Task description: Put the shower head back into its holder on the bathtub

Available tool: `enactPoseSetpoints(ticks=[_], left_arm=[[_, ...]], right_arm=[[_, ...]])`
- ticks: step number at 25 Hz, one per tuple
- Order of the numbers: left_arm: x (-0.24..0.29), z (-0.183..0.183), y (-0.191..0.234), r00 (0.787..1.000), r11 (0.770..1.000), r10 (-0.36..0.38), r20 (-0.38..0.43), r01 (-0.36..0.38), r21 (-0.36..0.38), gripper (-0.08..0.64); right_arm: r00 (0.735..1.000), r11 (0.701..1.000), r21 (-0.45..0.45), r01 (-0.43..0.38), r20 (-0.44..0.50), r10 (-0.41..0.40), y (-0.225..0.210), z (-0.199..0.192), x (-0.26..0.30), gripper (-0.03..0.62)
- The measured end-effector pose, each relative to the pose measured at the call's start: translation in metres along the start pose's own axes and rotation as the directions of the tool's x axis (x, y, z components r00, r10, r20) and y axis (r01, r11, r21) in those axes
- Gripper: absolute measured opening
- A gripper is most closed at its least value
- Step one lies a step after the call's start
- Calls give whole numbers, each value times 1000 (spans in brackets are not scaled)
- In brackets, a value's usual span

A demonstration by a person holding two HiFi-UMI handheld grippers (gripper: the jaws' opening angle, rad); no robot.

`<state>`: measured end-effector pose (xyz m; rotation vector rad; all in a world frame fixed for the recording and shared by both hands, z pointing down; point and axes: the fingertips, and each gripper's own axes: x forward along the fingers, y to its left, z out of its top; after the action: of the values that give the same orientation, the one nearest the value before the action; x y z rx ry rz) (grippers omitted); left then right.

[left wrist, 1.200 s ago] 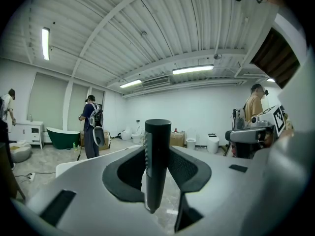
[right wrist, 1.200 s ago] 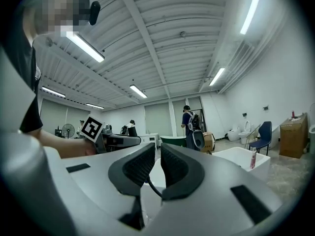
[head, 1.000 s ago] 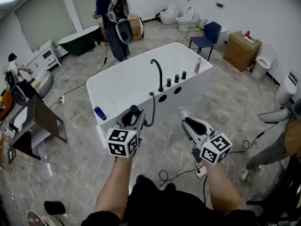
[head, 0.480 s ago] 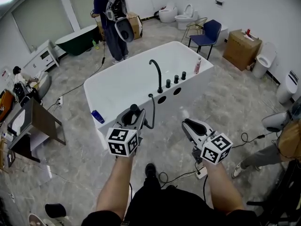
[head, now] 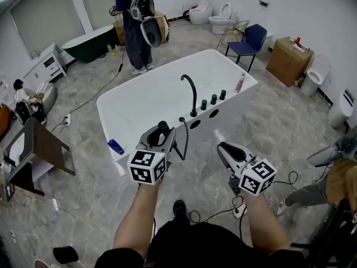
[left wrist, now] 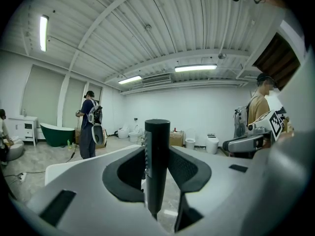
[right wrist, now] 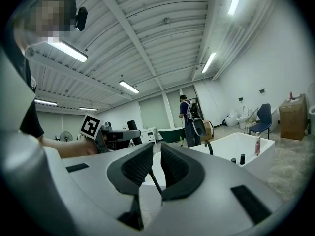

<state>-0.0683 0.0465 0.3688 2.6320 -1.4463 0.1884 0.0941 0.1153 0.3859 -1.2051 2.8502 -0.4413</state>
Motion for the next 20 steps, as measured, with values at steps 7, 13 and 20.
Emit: enactPoseSetpoints(ticks=[7,13,20], left_arm=[[19,12,52,999,1000,-11,34,11,-10,146],[24,19,88,998,999,-20,54,22,-33,146],[18,45,126,994,1000,-25,104,26,-6,146]], right_arm=[[999,999,-7,34,-24,-34,-11,3,47,60],[997,999,-6,49,-64,-50,-8,4,81,60],[996,999,-24,26,-88,-28,7,4,120,60]])
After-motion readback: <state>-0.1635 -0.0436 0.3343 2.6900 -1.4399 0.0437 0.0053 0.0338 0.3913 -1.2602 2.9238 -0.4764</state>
